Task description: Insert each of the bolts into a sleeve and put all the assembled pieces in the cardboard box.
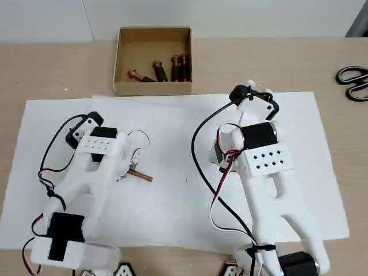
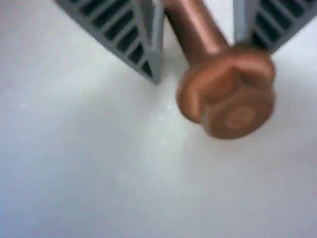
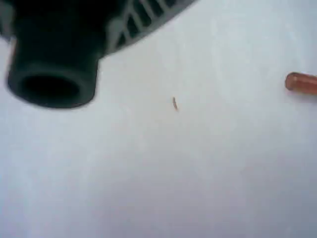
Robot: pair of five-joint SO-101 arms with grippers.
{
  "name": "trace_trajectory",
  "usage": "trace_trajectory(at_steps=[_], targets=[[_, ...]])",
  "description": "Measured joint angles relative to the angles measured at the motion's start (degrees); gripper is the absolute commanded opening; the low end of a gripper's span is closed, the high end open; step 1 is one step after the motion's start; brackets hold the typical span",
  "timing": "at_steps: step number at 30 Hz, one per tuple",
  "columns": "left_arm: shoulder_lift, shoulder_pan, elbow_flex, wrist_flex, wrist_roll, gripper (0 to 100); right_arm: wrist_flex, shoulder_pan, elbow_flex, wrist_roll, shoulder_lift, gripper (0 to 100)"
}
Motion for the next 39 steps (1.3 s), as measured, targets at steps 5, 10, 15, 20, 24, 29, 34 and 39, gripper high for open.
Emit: trace_trajectory(at_steps=[5, 10, 15, 20, 24, 29, 34, 39], targets=[[0.3, -0.1, -1.1, 1.7, -0.4, 1, 0.0, 0.0, 0.0, 0.0, 0.0, 0.4], [0.4, -0.3, -3.2, 6.1, -0.4, 1, 0.0, 0.0, 0.0, 0.0, 0.0, 0.4], [0.4, -0.3, -7.5, 9.8, -0.4, 1, 0.0, 0.0, 0.0, 0.0, 0.0, 0.4], [0.4, -0.3, -15.3, 14.2, -0.4, 1, 0.0, 0.0, -0.1, 0.0, 0.0, 0.4], [0.4, -0.3, -22.7, 18.1, -4.3, 1, 0.5, 0.0, -1.4, 0.0, 0.0, 0.4], [0.4, -0.3, -31.9, 24.8, -15.2, 1, 5.5, -0.1, -5.6, 0.8, 0.0, 0.4], [0.4, -0.4, -43.3, 31.6, -17.1, 1, 9.0, -0.1, -9.4, 3.0, -0.5, 0.4], [0.4, -0.4, -54.2, 32.4, -18.7, 1, 9.6, -0.4, -9.9, 6.7, -8.1, 0.4]])
